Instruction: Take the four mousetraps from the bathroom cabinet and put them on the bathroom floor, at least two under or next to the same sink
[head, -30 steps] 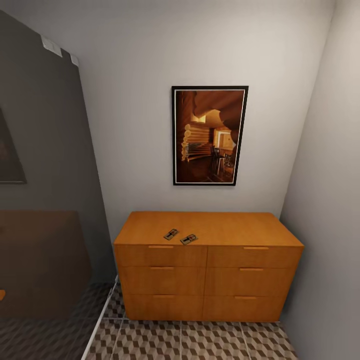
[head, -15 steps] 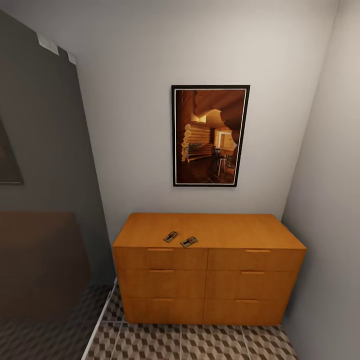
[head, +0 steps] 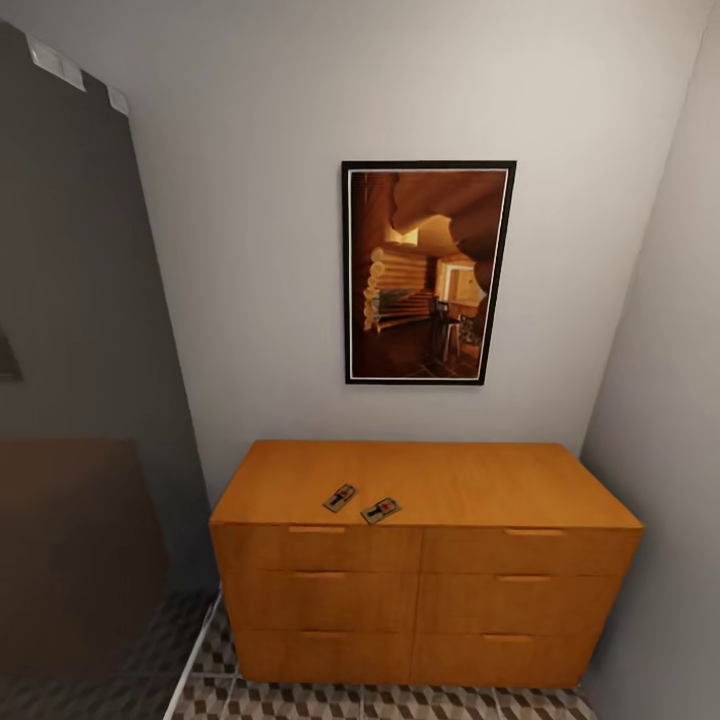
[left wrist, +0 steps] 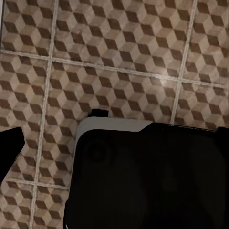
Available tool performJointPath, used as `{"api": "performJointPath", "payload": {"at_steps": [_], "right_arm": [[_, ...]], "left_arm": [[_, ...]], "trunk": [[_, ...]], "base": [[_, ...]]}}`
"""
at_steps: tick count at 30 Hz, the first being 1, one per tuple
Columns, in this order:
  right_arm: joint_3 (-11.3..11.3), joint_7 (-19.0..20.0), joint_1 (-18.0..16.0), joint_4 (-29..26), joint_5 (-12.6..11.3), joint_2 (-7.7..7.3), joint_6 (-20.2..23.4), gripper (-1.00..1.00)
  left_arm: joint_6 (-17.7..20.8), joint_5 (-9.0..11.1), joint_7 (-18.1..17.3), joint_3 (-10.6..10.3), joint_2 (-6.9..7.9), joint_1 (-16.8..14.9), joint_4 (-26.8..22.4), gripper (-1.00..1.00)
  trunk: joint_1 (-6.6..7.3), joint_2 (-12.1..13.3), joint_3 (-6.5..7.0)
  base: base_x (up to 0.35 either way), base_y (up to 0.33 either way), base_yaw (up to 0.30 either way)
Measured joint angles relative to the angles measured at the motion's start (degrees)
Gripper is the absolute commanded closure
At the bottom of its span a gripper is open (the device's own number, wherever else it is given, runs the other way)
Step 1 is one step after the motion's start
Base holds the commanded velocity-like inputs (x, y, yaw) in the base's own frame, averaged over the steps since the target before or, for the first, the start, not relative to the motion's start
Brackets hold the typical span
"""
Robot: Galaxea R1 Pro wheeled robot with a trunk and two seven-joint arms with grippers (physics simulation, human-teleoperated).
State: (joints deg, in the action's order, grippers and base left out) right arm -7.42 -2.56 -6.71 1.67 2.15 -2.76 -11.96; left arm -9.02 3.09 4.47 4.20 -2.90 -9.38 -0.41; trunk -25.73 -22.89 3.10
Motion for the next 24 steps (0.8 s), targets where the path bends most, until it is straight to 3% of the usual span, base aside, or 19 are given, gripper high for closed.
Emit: {"api": "performJointPath", "payload": {"at_steps": [9,24], "right_arm": [[0.0,0.0,0.0,0.0,0.0,0.01,0.0,-1.0],[-0.1,-0.1,0.0,0.0,0.0,-0.06,0.0,-1.0]], "left_arm": [[-0.1,0.0,0.0,0.0,-0.04,0.0,0.0,-1.0],[-0.1,0.2,0.0,0.2,0.02,0.0,0.0,-1.0]], "trunk": [[-0.02,0.0,0.0],[-0.03,0.0,0.0]], "base": [[0.215,0.0,0.0],[0.027,0.0,0.0]]}}
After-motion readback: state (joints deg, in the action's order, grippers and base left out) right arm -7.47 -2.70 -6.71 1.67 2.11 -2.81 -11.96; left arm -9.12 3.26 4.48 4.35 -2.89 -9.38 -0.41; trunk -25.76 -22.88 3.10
